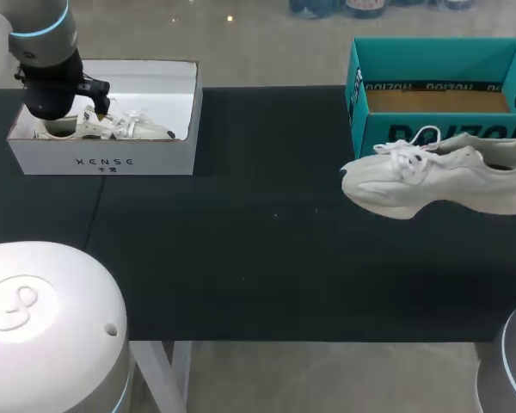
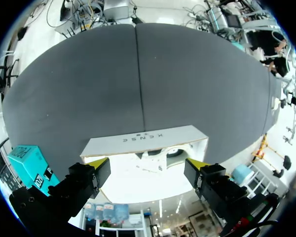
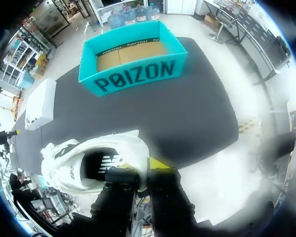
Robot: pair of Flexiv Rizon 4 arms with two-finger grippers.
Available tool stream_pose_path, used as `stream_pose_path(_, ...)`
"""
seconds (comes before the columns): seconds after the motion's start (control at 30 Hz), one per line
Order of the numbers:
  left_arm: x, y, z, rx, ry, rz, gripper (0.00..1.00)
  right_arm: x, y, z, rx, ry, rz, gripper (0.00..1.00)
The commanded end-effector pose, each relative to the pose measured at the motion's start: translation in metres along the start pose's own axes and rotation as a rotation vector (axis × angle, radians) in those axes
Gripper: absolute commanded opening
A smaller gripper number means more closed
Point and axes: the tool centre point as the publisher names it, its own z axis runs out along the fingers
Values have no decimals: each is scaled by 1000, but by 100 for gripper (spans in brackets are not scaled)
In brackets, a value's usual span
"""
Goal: Take the shoe out of the shoebox, open the shoe tongue, remove and reinsert the insole, then place the shoe into the shoebox
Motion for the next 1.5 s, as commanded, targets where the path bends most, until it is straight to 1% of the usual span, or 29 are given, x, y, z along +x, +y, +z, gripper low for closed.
stream_pose_path(0.03, 0, -2, -1, -2, 2, 0, 100, 19, -20, 17, -203, 4, -2, 0)
stream_pose_path(0.17, 0, -2, -1, -2, 2, 0, 100, 47, -27, 36, -203, 6, 7, 0)
stream_pose_path(0.37, 0, -2, -1, -2, 2, 0, 100, 82, -35, 59, -194, -7, 31, 0)
stream_pose_path(0.57, 0, -2, -1, -2, 2, 0, 100, 110, -35, 80, -141, -25, 41, 0)
stream_pose_path(0.7, 0, -2, -1, -2, 2, 0, 100, 126, -33, 91, -122, -37, 36, 0)
stream_pose_path(1.03, 0, -2, -1, -2, 2, 0, 100, 152, -22, 122, -93, -70, 48, 0)
stream_pose_path(1.23, 0, -2, -1, -2, 2, 0, 100, 161, -18, 147, -69, -81, 52, 0)
stream_pose_path(1.5, 0, -2, -1, -2, 2, 0, 100, 173, -19, 176, -40, -83, 41, 0)
